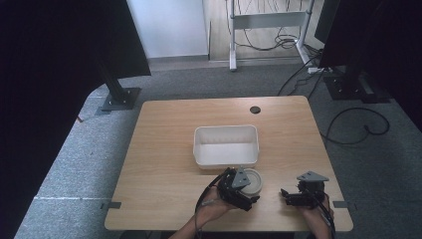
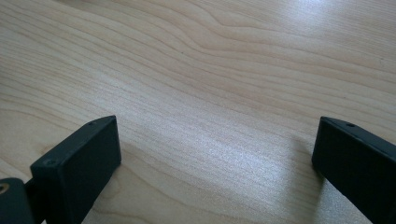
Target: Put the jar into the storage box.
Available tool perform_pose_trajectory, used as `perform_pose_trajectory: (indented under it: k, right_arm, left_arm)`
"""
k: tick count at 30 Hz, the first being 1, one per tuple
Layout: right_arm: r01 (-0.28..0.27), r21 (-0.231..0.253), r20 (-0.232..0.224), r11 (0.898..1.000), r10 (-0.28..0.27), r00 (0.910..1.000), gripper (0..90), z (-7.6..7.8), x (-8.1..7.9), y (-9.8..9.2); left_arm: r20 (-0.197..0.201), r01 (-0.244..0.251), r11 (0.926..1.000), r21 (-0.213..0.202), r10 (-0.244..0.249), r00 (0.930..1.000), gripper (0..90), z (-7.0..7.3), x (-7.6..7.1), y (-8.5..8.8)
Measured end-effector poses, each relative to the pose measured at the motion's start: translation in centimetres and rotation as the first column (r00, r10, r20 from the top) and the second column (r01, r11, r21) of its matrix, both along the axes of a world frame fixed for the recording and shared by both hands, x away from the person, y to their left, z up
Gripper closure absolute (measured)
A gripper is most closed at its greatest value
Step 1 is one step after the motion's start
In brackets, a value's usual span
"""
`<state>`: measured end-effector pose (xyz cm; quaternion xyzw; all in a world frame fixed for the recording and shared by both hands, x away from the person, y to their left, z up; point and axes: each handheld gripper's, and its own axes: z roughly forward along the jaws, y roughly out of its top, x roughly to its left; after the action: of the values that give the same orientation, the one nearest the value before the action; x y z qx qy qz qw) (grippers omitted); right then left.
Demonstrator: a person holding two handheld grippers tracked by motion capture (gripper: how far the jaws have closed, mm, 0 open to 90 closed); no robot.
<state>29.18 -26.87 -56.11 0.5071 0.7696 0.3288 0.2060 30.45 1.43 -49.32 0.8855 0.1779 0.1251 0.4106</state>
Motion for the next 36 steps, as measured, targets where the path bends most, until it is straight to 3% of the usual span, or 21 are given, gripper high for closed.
perform_pose_trajectory:
  k: [18, 36]
  right_arm:
    - [0.000, 0.000, 0.000, 1.000, 0.000, 1.0000, 0.7, 0.0, 0.0, 0.0]
    - [0.000, 0.000, 0.000, 1.000, 0.000, 1.0000, 0.7, 0.0, 0.0, 0.0]
  left_arm:
    - [0.017, -0.089, 0.9956, -0.028, 0.090, 0.9958, 9.8, 2.0, 3.0, 2.2]
    - [0.034, -0.167, 0.9853, -0.035, 0.168, 0.9851, 9.7, 2.8, 5.4, 3.1]
